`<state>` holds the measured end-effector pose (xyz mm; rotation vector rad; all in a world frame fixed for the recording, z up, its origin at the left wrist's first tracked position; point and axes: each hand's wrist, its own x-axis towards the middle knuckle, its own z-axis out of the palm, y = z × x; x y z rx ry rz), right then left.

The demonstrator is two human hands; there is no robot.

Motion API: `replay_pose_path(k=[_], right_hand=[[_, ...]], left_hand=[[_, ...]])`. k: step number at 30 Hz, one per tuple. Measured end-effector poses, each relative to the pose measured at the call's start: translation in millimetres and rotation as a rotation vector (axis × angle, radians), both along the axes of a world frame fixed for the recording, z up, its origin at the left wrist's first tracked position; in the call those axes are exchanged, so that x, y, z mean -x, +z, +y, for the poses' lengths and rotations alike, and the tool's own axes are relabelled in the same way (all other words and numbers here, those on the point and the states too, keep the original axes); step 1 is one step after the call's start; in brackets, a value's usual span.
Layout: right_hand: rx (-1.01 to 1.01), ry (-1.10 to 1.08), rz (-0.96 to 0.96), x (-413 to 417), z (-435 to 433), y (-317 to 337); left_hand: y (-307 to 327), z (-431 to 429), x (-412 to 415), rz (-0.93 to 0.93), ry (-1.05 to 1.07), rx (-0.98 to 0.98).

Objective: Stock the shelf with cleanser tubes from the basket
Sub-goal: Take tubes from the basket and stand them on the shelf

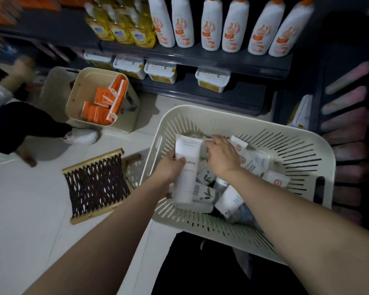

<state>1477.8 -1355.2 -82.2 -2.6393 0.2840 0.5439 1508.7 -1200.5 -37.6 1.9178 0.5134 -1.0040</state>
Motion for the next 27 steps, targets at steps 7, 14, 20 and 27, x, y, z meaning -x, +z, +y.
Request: replay_pose_path(k=[7,14,20,27], right_hand=[[0.323,0.146,0.15,-27,1,-17],[0.258,0.072,0.215,-29,-6,7],[-0.3,-0.453,0.0,-23,-24,37],[-0.584,-0.751,-0.178,9,-54,77]], left_hand=[[-7,3,-11,0.001,0.023,0.01],[1,2,-14,-0.009,0.004,0.04],[20,-2,-17,-0.005,0.028,0.113],[47,-12,-16,-0.021,0.017,0.141]])
